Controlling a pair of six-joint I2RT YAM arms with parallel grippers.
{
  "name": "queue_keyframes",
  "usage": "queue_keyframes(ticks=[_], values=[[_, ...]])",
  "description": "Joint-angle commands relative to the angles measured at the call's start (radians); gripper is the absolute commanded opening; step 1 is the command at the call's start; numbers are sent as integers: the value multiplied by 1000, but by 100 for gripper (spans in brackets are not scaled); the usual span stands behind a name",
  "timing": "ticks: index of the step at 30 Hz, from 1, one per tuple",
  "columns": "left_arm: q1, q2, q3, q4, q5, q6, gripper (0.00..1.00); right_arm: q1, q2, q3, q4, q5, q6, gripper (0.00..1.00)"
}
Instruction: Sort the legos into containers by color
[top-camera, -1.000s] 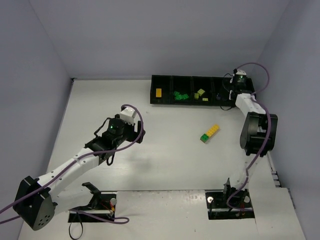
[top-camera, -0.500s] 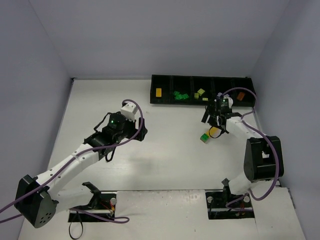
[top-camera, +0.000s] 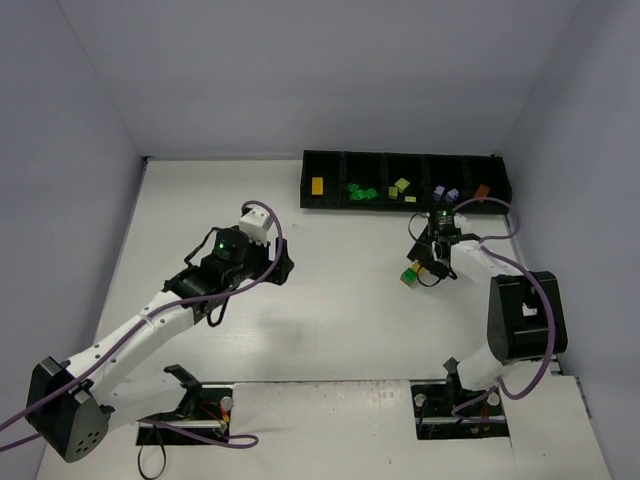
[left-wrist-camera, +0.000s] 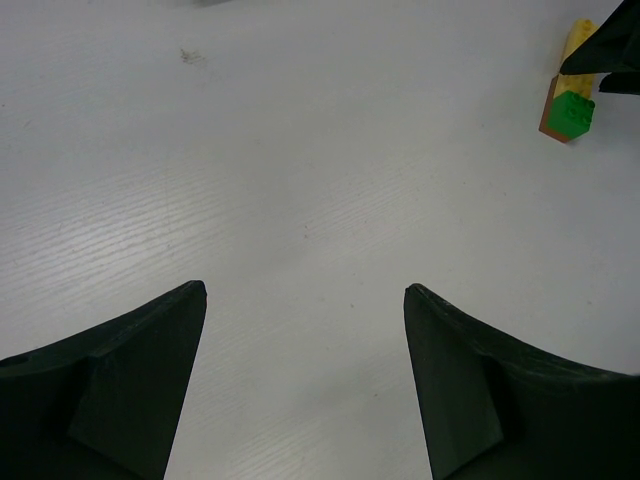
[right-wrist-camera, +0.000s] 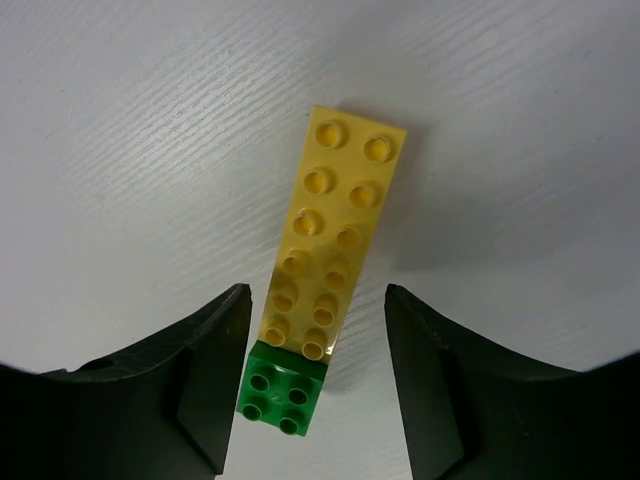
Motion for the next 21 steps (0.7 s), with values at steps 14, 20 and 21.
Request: queue_keyframes(ticks=[14, 20, 21], values=[[-6, -19, 6, 46, 12, -21, 73, 284, 106, 125, 132, -163, -262, 7], [-6, -5, 3, 56, 21, -45, 73, 396, 183, 171, 149, -350, -458, 2], [-6, -4, 1, 63, 24, -51, 73, 408, 187, 169, 160, -386, -472, 0]])
